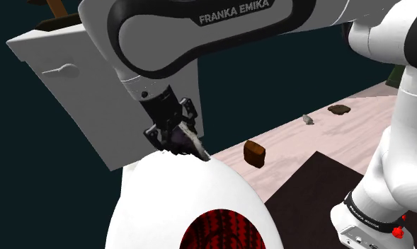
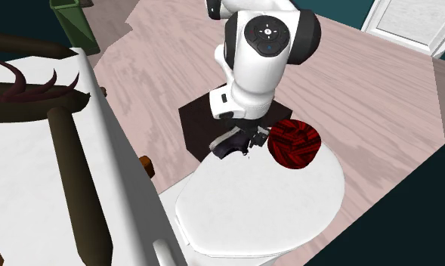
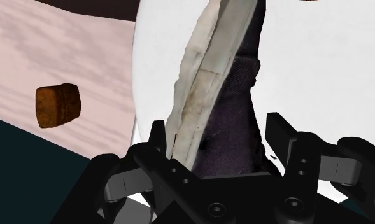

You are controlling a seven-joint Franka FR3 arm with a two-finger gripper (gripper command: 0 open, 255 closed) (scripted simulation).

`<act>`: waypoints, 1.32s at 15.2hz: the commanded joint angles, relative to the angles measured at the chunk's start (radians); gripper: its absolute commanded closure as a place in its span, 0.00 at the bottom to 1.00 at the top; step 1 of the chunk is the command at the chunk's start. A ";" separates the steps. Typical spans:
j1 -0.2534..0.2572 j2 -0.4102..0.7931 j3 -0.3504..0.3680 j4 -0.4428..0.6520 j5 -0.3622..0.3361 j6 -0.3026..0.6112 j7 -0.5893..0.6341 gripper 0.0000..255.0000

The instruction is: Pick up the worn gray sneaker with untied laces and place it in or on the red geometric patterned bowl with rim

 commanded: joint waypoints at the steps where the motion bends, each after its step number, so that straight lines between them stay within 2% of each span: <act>1: 0.005 -0.050 0.014 -0.065 0.029 0.020 0.025 1.00; 8: 0.048 -0.194 0.069 -0.224 0.127 0.054 0.120 1.00; 16: 0.120 -0.305 0.143 -0.324 0.228 0.068 0.250 1.00; 20: 0.128 -0.312 0.151 -0.369 0.237 0.109 0.262 1.00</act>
